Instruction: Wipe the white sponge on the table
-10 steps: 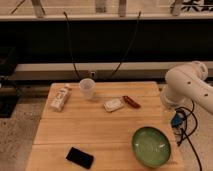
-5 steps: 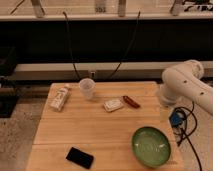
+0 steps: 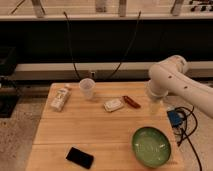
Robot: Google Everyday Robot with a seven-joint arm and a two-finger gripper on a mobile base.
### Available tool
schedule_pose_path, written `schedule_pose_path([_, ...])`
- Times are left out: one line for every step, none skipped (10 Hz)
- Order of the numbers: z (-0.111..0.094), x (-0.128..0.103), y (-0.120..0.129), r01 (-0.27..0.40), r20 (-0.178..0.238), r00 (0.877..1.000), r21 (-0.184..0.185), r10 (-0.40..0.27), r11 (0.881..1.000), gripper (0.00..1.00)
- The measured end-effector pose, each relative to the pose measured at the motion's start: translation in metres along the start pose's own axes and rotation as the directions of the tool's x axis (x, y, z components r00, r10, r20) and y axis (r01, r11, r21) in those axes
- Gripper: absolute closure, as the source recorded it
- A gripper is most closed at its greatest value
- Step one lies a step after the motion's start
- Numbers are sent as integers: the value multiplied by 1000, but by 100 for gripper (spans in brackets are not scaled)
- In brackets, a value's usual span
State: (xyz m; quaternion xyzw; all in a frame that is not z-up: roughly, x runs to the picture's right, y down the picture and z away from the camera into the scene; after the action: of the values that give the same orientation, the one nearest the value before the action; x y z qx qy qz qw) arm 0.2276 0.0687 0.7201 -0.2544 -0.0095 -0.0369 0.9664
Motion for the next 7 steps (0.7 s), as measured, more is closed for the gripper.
schedule_pose_path([2, -2, -2, 7, 4, 1000, 0, -7, 1000, 20])
schedule_pose_path([5, -9, -8, 24, 7, 1000, 3, -24, 1000, 20])
schedule_pose_path([10, -24, -17, 48, 18, 999, 4, -48, 999, 20])
schedule_pose_path([13, -31, -22, 63, 25, 998, 6, -63, 998, 20])
schedule_pose_path([15, -33, -27, 77, 28, 997, 9, -77, 997, 20])
schedule_pose_path([18, -36, -30, 88, 32, 996, 9, -89, 996, 20])
schedule_pose_path([23, -41, -33, 101, 35, 994, 6, -101, 995, 20])
